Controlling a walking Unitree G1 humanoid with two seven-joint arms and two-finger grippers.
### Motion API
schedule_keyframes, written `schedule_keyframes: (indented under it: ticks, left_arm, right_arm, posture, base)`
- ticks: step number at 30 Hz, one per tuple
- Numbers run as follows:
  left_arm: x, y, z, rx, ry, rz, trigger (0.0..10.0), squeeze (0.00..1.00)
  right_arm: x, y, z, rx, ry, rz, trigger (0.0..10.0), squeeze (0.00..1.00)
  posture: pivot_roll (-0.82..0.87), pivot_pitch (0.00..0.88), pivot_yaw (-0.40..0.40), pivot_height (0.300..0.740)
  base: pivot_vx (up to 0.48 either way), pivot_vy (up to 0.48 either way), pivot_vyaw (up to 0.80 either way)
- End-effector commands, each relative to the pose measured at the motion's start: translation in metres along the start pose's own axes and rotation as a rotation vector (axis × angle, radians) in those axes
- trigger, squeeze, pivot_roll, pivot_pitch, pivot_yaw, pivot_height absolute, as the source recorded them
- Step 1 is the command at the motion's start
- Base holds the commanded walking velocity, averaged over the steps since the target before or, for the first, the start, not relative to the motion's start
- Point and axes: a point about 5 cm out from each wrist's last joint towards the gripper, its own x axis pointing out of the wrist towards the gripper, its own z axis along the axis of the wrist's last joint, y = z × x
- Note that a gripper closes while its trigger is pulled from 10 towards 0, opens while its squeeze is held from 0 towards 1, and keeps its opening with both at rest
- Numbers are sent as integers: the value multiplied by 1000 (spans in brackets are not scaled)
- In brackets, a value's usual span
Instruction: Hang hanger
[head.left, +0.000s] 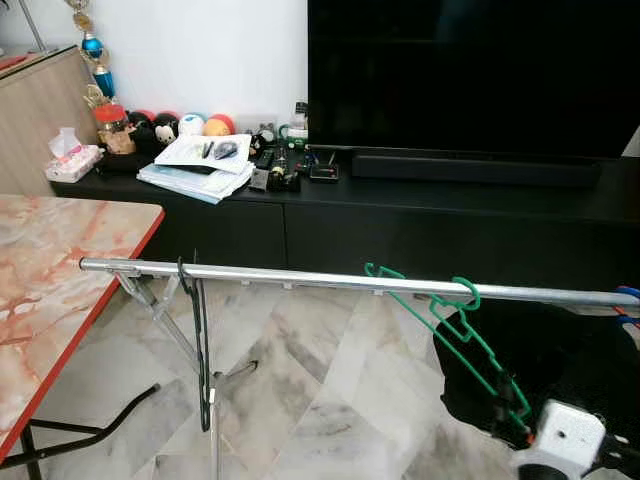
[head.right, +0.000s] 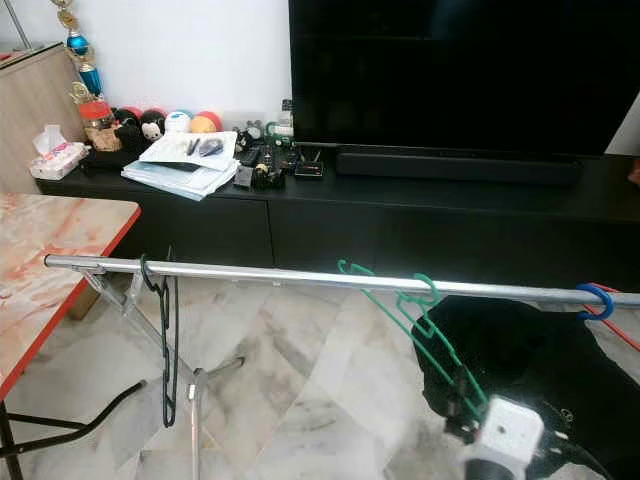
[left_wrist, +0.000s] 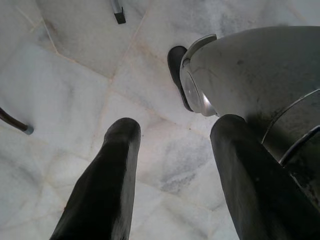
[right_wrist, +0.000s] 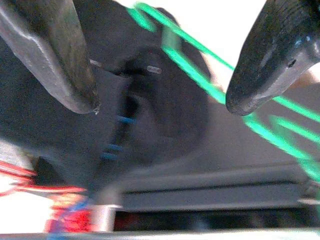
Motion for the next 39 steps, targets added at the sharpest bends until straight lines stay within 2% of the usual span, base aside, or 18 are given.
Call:
schedule_keyframes:
  ticks: [1, 2, 4, 7, 10, 11, 12, 13, 14, 15, 19, 20, 21, 23, 25, 28, 33, 39]
  left_arm:
    - [-1, 2, -5, 19, 22, 5, 10000, 0]
    - [-1, 2, -5, 19, 22, 5, 10000, 0]
    - [-1, 2, -4, 17, 18, 5, 10000, 0]
    - [-1, 2, -4, 16, 17, 6, 10000, 0]
    - [-1, 2, -3, 14, 17, 6, 10000, 0]
    - [-1, 2, -3, 14, 17, 6, 10000, 0]
    - [-1, 2, -4, 11, 17, 6, 10000, 0]
    - [-1, 2, -3, 10, 17, 6, 10000, 0]
    - [-1, 2, -3, 10, 17, 6, 10000, 0]
    - [-1, 2, -3, 9, 18, 5, 10000, 0]
    - [-1, 2, -3, 6, 17, 8, 10000, 0]
    - [-1, 2, -3, 4, 17, 9, 10000, 0]
    - [-1, 2, -3, 0, 15, 13, 10000, 0]
    - [-1, 2, -3, 0, 15, 14, 10000, 0]
    - [-1, 3, -2, 1, 11, 26, 10000, 0]
    - [-1, 5, -2, 2, 7, 40, 10000, 0]
    - [-1, 7, -2, -19, -2, 64, 10000, 0]
    - [-2, 9, -3, -65, -14, 91, 10000, 0]
  right_arm:
    - [-1, -13, -4, -17, 39, -103, 10000, 0]
    - [-1, -13, -4, -17, 39, -103, 10000, 0]
    - [0, -31, -19, -10, 146, -280, 10000, 0]
    - [-1, -36, -25, 1, 198, -346, 10000, 0]
    - [-12, -50, -53, 80, 405, -512, 10000, 0]
    - [-12, -50, -53, 80, 405, -512, 10000, 0]
    - [-17, -48, -70, 106, 526, -516, 10000, 0]
    - [-17, -40, -84, 65, 618, -438, 10000, 0]
    - [-17, -40, -84, 65, 618, -438, 10000, 0]
    - [-16, -35, -91, 13, 667, -377, 10000, 0]
    - [-17, -26, -105, 11, 741, -273, 10000, 0]
    - [-17, -19, -110, 9, 764, -200, 10000, 0]
    - [-18, -4, -117, -44, 798, -30, 10000, 0]
    - [-19, -2, -118, -57, 804, 4, 10000, 0]
    - [-22, 5, -123, -186, 805, 135, 10000, 0]
    - [-28, 10, -129, -292, 822, 255, 10000, 0]
    - [-34, 20, -134, -288, 852, 361, 10000, 0]
    - [-33, 32, -131, -267, 812, 454, 10000, 0]
  posture:
    - [43, 0, 14, 740]
    - [43, 0, 14, 740]
    - [47, 0, 10, 740]
    - [47, 0, 8, 740]
    - [52, 0, 7, 740]
    - [52, 0, 7, 740]
    - [52, 0, 7, 740]
    - [46, 4, 9, 740]
    - [46, 4, 9, 740]
    - [46, 4, 9, 740]
    - [49, 7, 9, 740]
    - [49, 7, 9, 740]
    - [49, 8, 12, 740]
    - [49, 8, 12, 740]
    - [49, 11, 20, 740]
    - [44, 12, 27, 740]
    - [58, 15, 32, 740]
    - [51, 16, 37, 740]
  base:
    - [0, 0, 0]
    - [0, 0, 0]
    - [0, 0, 0]
    - [0, 0, 0]
    - [0, 0, 0]
    - [0, 0, 0]
    - [0, 0, 0]
    - [0, 0, 0]
    - [0, 0, 0]
    - [0, 0, 0]
    - [0, 0, 0]
    - [0, 0, 0]
    - [0, 0, 0]
    - [0, 0, 0]
    - [0, 0, 0]
    - [0, 0, 0]
    - [0, 0, 0]
    - [0, 0, 0]
